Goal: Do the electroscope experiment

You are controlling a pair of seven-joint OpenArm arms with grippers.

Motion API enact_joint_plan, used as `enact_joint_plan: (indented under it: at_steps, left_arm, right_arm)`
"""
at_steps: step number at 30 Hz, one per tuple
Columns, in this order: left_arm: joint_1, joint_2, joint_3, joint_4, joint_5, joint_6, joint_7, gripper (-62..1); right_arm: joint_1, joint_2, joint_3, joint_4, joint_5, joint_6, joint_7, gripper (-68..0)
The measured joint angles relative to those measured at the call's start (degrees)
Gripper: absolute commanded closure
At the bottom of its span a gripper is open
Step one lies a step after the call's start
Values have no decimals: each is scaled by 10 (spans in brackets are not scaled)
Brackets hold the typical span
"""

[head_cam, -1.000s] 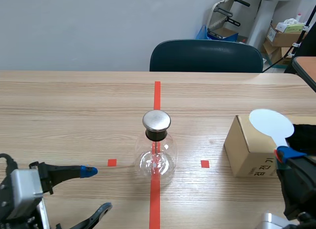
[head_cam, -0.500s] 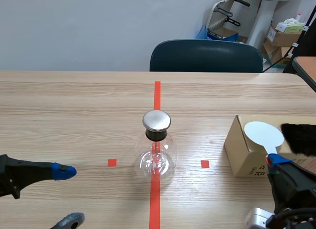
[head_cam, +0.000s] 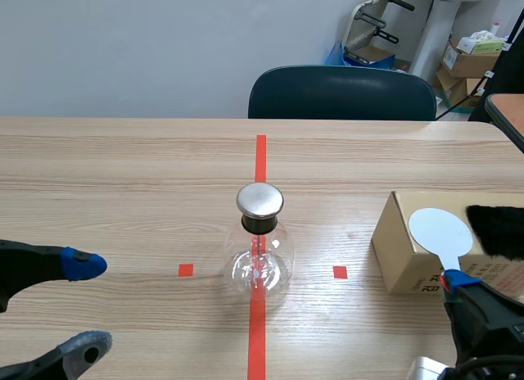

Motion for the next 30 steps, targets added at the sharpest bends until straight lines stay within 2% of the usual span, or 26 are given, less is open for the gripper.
enact_joint_plan:
  at_steps: [1, 3, 10, 12, 13, 30]
  left_arm:
    - [0, 0, 0, 0, 0, 0, 0, -433]
    - [0, 0, 0, 0, 2, 0, 0, -433]
    - [0, -5, 0, 0, 37, 0, -16, -433]
    - [0, -5, 0, 0, 42, 0, -16, -433]
    - [0, -5, 0, 0, 42, 0, -18, -433]
    - [0, -5, 0, 0, 43, 0, -35, -433]
  right_arm:
    - [0, 0, 0, 0, 0, 0, -5, -27]
    - [0, 0, 0, 0, 1, 0, -5, -96]
    - [0, 0, 0, 0, -9, 0, -4, -544]
    - [0, 0, 0, 0, -10, 0, -4, -649]
    - [0, 0, 0, 0, -10, 0, -4, -679]
    - [0, 0, 0, 0, -10, 0, -4, -679]
